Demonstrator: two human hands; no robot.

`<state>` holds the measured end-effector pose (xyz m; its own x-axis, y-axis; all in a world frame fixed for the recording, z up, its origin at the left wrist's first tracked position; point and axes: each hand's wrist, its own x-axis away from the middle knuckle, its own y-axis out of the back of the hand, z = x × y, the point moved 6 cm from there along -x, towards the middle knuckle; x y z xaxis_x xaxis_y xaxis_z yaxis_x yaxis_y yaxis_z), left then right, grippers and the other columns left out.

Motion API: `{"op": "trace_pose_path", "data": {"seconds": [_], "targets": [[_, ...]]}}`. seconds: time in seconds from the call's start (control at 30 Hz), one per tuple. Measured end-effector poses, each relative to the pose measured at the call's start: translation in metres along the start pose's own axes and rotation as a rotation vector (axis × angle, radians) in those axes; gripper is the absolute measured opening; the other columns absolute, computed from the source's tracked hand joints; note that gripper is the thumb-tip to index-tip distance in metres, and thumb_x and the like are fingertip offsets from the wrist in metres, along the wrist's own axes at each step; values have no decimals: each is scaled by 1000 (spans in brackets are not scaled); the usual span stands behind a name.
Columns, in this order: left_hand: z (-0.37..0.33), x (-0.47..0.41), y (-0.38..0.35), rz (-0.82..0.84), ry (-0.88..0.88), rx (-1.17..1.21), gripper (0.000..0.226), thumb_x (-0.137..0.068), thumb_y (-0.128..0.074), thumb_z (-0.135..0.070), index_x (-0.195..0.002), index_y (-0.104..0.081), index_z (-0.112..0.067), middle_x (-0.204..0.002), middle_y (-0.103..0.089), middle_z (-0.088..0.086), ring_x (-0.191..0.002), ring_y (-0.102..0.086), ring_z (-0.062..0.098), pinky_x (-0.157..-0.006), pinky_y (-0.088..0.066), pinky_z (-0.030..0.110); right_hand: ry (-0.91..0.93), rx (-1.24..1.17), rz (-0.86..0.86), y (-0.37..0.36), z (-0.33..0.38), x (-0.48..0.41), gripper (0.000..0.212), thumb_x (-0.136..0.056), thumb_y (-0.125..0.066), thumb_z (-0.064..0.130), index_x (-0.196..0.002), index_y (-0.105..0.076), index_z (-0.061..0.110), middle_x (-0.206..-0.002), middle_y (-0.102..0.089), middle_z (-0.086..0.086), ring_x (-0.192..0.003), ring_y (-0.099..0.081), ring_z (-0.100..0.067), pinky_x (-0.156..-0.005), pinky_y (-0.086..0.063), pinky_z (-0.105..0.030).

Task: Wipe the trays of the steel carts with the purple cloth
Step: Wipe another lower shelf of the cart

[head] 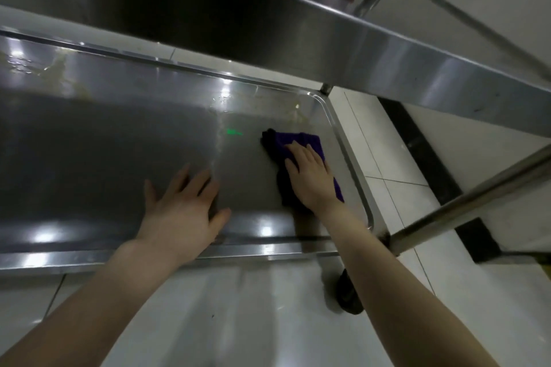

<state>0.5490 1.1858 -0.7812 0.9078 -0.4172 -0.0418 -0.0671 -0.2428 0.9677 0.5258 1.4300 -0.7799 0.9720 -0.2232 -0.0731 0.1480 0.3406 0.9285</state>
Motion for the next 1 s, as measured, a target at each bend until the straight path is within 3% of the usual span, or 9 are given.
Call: {"op": "trace_pose_path", "data": {"seconds": [0.17, 0.3, 0.47, 0.73, 0.87, 1.0], "targets": [[-2, -3, 0, 26, 23, -21, 67, -83, -46, -67, -139, -38, -31, -149, -32, -11, -139, -23, 19, -105, -26, 65, 81, 46, 12, 3, -15, 109, 45, -102, -26, 44, -145, -36, 39, -155, -27, 21, -146, -14, -2, -118, -8, -33], [-3, -10, 2, 40, 29, -10, 77, -81, -50, -67, -147, -20, -43, -147, -32, -13, -137, -23, 17, -105, -28, 64, 51, 71, 8, 6, -30, 44, 44, -105, -31, 37, -148, -35, 30, -157, -28, 12, -148, -15, -10, -121, -14, -42], [-1, -8, -2, 53, 21, -61, 69, -80, -46, -71, -142, -34, -43, -150, -30, -12, -138, -22, 18, -104, -29, 62, -93, 33, 40, 16, -52, -47, 45, -105, -30, 35, -149, -32, 27, -159, -26, 6, -148, -13, -16, -120, -9, -52], [1, -3, 0, 60, 13, -85, 69, -81, -44, -71, -144, -32, -45, -152, -27, -12, -139, -19, 17, -105, -28, 59, -73, 93, -15, 13, -53, 110, 46, -103, -25, 43, -148, -30, 37, -159, -20, 17, -149, -6, -8, -120, -3, -39], [0, -8, -1, 72, 11, -105, 69, -82, -39, -73, -145, -27, -47, -153, -23, -14, -138, -17, 16, -106, -29, 55, -94, 116, -40, 26, -62, 61, 45, -105, -30, 37, -149, -33, 30, -160, -22, 10, -149, -10, -12, -121, -9, -43], [-1, -9, 1, 67, 9, -103, 68, -83, -39, -72, -145, -28, -46, -152, -25, -13, -138, -19, 16, -106, -29, 57, -163, 101, -4, 36, -75, -9, 44, -106, -28, 34, -149, -31, 28, -161, -20, 7, -149, -8, -12, -121, -3, -45]]}}
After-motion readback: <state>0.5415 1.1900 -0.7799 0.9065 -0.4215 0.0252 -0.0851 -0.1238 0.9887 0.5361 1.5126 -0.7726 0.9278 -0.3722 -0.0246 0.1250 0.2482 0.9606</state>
